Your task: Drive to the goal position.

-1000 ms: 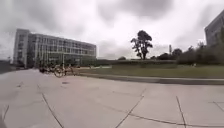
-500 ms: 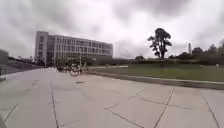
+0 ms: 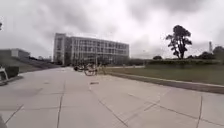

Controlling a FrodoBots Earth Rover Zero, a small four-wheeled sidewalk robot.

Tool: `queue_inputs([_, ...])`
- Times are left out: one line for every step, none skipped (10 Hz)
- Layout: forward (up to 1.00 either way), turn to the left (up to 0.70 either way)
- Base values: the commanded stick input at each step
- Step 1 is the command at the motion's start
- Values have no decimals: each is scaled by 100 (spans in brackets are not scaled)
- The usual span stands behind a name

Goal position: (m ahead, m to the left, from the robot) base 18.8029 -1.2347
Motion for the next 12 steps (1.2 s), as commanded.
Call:
queue_inputs([70, 0])
queue_inputs([70, 0])
queue_inputs([70, 0])
queue_inputs([70, 0])
queue_inputs([70, 0])
queue_inputs([70, 0])
queue_inputs([70, 0])
queue_inputs([70, 0])
queue_inputs([70, 0])
queue_inputs([70, 0])
queue_inputs([70, 0])
queue_inputs([70, 0])
